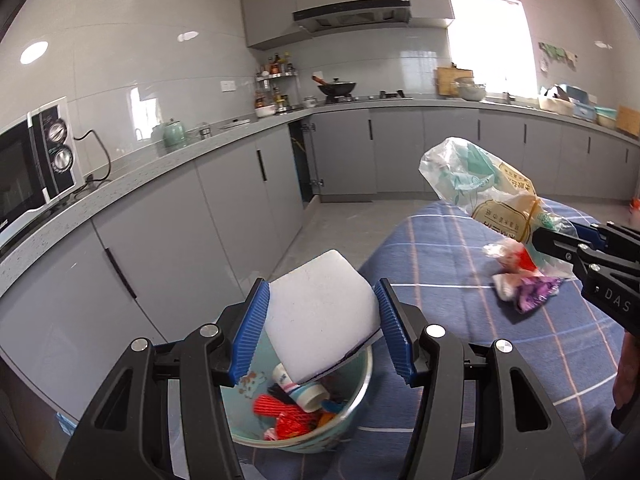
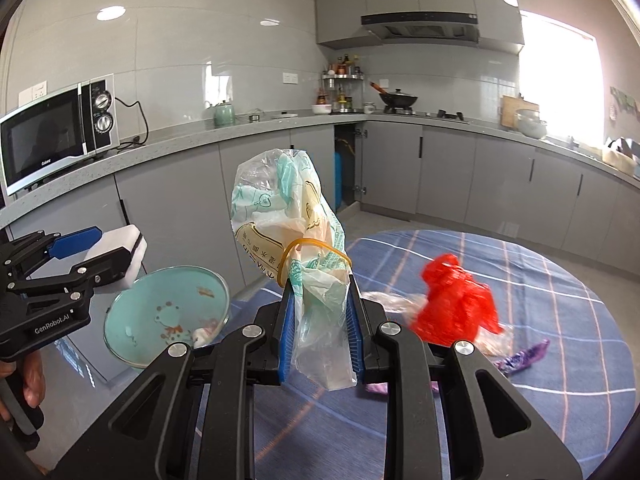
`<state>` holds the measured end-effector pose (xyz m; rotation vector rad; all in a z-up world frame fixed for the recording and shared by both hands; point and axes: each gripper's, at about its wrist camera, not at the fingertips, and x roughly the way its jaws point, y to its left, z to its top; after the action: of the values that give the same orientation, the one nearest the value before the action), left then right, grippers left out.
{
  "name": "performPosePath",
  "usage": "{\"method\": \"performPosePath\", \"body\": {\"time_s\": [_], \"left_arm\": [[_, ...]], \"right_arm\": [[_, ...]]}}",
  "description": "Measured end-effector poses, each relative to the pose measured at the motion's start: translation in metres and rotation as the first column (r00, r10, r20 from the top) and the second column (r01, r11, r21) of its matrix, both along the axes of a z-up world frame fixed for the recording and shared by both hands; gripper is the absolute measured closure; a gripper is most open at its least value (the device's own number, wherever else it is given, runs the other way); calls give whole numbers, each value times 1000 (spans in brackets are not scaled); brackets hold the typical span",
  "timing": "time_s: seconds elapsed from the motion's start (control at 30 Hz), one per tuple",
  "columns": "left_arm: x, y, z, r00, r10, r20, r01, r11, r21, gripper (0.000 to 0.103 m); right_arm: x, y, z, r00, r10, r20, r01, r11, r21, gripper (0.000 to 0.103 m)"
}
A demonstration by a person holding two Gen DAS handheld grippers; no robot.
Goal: Collect trash
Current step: 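Carry the white sponge and snack bag over the teal bin with both tools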
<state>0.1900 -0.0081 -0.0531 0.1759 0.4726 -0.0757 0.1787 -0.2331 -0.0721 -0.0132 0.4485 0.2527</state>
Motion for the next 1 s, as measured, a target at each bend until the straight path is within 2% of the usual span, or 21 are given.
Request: {"method": "performPosePath", "body": {"time_s": [0.23,1.0], "left_arm": [[9,29,2,998,58,2,-58,998,-19,48],[35,90,-9,983,184,-7,-184,983,4,47]], "right_arm": [[11,26,1,999,43,-2,-43,999,-16,79],[53,97,-5,988,151,-32,-153,987,-53,79]]}}
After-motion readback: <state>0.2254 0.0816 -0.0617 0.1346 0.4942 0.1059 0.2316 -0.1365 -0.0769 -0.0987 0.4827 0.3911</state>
